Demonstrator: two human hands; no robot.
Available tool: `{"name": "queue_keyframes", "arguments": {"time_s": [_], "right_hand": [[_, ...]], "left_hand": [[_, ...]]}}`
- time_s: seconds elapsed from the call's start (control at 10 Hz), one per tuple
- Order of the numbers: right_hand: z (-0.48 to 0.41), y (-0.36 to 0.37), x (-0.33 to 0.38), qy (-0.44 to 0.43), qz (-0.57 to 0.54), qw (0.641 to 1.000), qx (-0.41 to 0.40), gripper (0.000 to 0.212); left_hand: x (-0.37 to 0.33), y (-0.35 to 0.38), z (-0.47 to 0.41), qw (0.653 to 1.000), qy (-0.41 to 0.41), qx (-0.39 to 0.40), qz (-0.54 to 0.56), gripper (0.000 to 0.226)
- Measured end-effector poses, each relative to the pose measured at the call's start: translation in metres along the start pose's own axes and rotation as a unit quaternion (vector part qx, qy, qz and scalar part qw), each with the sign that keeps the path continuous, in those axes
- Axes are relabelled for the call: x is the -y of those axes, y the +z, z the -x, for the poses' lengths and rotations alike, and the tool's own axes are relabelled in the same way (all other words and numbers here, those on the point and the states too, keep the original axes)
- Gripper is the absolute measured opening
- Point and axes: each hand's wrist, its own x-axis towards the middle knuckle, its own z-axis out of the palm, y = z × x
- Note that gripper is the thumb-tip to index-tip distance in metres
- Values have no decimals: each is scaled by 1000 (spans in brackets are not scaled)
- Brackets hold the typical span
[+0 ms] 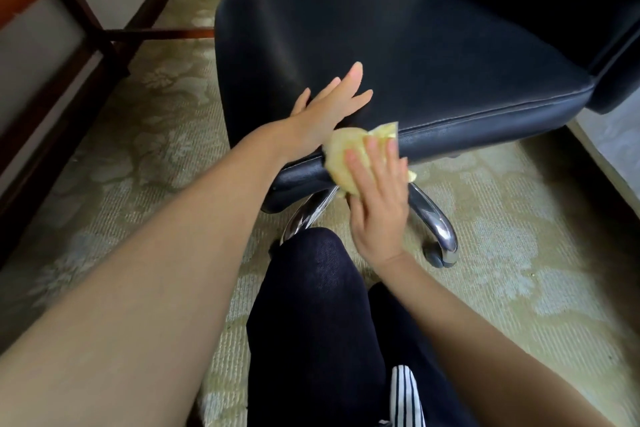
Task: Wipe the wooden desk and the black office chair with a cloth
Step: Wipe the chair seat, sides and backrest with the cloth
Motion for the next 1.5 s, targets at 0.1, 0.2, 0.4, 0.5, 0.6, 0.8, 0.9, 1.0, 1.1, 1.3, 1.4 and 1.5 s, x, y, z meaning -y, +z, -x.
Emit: {"name": "queue_keyframes", "arguments": {"time_s": [0.1,0.2,0.4,0.5,0.6,0.8,0.9,1.0,1.1,1.3,1.4,1.5], "right_hand": [[6,12,13,-64,-10,998,22,43],[10,29,23,-188,-5,980,58,38],[8,44,25,-354,33,930,97,28],[-1,33,7,-365,46,927,74,31],[-16,7,-27,-363,72,928,42,42],[-26,-36,-80,-293,117,948,37,45],[-27,-52,-100,-207,107,971,41,36],[-27,-70,-121,-106,102,989,31,37],[-27,-77,-129,-38,86,996,6,41],[-42,-88,-136,234,22,964,-123,46],[-63,-96,-141,331,4,928,-169,47],[-81,-103,-148,393,-17,896,-204,47]], "left_hand": [[4,-2,4,999,18,-17,-32,49],[14,-6,6,990,38,-60,-121,43],[9,-4,2,1000,18,-23,-6,64],[13,-4,-1,999,-23,-42,-3,73],[22,-4,-6,998,-11,-56,-31,75],[25,-2,-8,992,-8,-90,-92,77],[25,-2,-7,989,1,-95,-114,79],[24,-2,-5,987,26,-95,-127,79],[24,-1,-5,986,39,-96,-131,73],[25,-2,-4,984,56,-100,-134,69],[28,-4,-6,982,69,-102,-145,69],[30,-6,-6,980,77,-107,-149,72]]}}
